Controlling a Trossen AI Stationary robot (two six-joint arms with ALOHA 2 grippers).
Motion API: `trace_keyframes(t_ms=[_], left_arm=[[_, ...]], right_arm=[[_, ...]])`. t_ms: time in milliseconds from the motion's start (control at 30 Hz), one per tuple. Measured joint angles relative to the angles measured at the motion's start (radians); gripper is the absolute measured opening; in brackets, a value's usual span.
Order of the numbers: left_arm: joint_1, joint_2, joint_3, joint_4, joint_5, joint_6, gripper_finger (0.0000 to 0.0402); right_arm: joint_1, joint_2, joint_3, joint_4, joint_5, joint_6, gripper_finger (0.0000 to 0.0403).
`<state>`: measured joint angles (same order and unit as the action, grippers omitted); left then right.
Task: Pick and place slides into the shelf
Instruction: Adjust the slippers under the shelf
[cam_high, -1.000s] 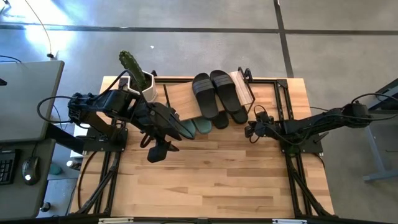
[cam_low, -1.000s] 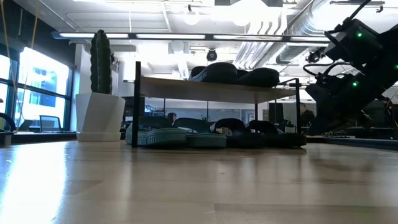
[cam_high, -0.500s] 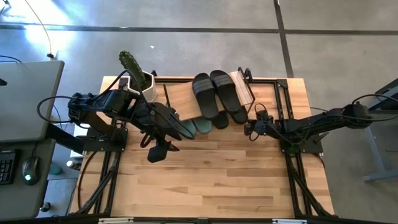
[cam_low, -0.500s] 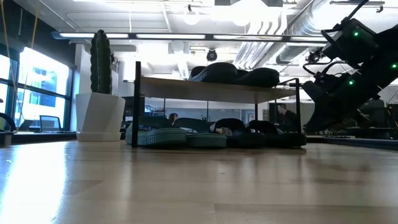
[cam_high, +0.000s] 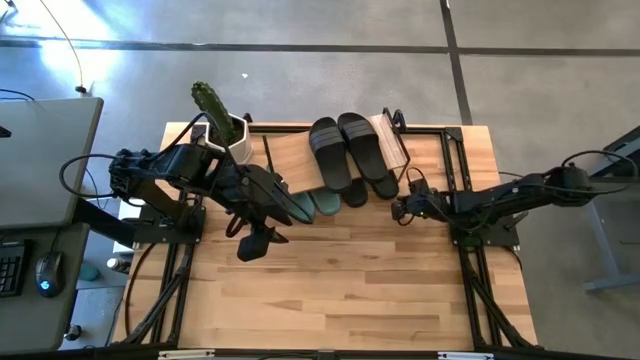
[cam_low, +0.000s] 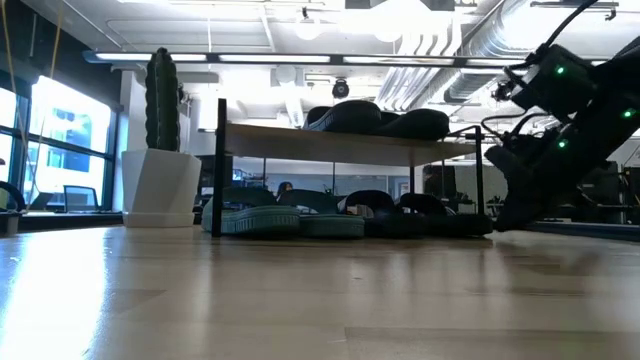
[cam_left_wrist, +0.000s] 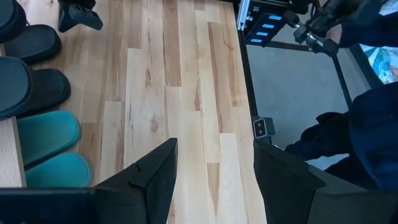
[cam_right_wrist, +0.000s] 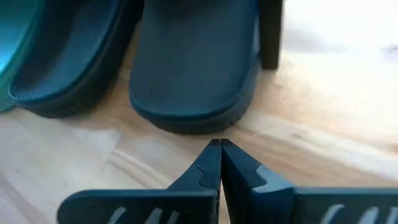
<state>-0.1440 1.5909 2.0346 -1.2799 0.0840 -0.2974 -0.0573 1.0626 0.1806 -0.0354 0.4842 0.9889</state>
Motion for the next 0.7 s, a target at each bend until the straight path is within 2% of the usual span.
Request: trace_keyframes(t_ms=[100, 267, 700], left_arm=[[0.0, 0.0, 0.0, 0.0, 0.0, 0.0, 0.0193], [0.0, 0.0, 0.0, 0.0, 0.0, -0.009, 0.0193], [0.0, 0.0, 0.0, 0.0, 0.0, -0.022, 0.0193]], right_arm=[[-0.005, 0.058, 0.0, 0.057, -0.029, -0.001, 0.0], [-0.003, 0.13, 0.0, 0.171, -0.019, -0.002, 0.0], [-0.003, 0.149, 0.0, 0.223, -0.002, -0.002, 0.0]])
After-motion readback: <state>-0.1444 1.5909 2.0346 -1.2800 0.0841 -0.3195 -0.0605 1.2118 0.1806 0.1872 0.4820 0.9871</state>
